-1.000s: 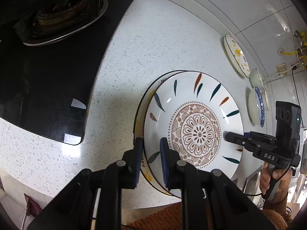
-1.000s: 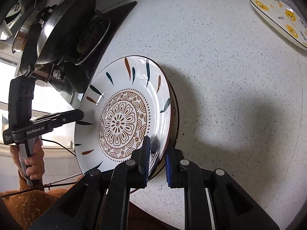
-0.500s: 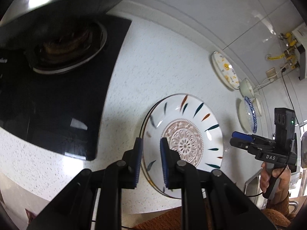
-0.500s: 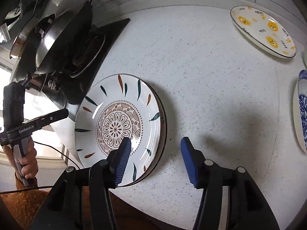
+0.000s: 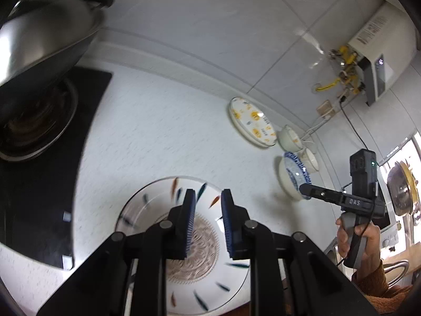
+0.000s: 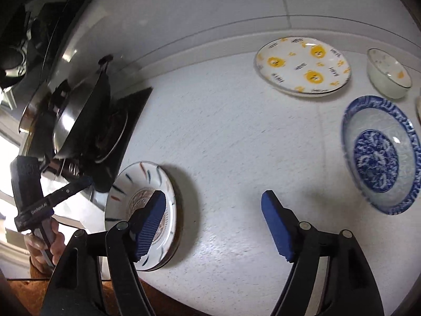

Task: Organize plates and bowls
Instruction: 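Move both tools to the second yellow-bear plate by the wall and pinch its rim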

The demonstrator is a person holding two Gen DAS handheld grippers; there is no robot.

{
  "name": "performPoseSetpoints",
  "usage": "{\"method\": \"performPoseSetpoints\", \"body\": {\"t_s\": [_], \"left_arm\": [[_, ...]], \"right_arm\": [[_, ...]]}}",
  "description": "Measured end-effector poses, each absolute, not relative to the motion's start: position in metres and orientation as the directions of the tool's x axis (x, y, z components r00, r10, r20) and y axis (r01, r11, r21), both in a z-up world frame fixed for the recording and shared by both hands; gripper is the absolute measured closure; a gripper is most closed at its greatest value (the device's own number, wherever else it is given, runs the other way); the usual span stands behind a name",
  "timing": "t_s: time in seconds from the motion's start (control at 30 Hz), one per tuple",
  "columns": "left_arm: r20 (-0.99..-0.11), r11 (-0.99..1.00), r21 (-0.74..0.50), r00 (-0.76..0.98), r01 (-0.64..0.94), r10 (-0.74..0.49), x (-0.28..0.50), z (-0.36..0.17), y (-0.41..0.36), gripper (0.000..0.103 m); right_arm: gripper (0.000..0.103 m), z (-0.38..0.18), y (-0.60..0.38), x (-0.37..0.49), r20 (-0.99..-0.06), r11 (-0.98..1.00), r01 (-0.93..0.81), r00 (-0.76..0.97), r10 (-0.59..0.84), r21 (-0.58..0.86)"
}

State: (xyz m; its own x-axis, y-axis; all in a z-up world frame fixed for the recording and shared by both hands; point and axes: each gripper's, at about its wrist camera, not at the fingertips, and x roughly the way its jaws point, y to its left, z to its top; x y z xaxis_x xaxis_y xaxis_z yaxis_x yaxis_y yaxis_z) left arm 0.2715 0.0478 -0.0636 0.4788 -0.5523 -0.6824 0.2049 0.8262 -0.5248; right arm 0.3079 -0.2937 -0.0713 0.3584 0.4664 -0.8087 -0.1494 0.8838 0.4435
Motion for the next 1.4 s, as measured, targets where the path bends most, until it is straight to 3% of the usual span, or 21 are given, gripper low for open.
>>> {"method": "performPoseSetpoints", "body": {"t_s": [0.17,0.47,0.5,0.53,0.57,0.6,0.73,1.4], "left_arm": [[-0.777,0.91,-0.349,0.475,0.223,-0.414,0.3,-0.051,0.004,0.084],[-0.812,0.92,-0.341,0.433,0.191,-0.391,0.369,-0.05,-0.054,0.083],[-0.815,0.921,-0.345,0.43,0.182,-0.39,0.375,-0.051,-0.057,0.072],[-0.818,0.921,-0.35,0.422,0.172,-0.39,0.383,-0.053,-0.061,0.052],[-0.822,0.921,-0.354,0.416,0.16,-0.388,0.391,-0.055,-0.064,0.004],[-0.822,0.92,-0.36,0.414,0.155,-0.391,0.399,-0.055,-0.068,0.001],[-0.831,0.924,-0.348,0.406,0.155,-0.381,0.424,-0.054,-0.086,0.0],[-0.897,0.922,-0.347,0.226,0.171,-0.38,0.578,-0.139,-0.172,0.002]], "right_arm": [[0.032,-0.066,-0.333,0.323,-0.797,0.889,-0.107,0.405,0.448,0.445],[0.029,-0.058,-0.389,0.372,-0.768,0.884,-0.092,0.459,0.447,0.459],[0.026,-0.058,-0.394,0.377,-0.764,0.883,-0.096,0.464,0.449,0.46],[0.024,-0.057,-0.4,0.383,-0.759,0.881,-0.1,0.47,0.451,0.462],[0.023,-0.057,-0.406,0.39,-0.754,0.878,-0.101,0.474,0.456,0.468],[0.019,-0.058,-0.411,0.396,-0.749,0.874,-0.1,0.475,0.462,0.475],[0.013,-0.064,-0.425,0.418,-0.736,0.862,-0.103,0.476,0.481,0.496],[0.013,-0.129,-0.453,0.516,-0.773,0.825,0.048,0.384,0.505,0.563]]}}
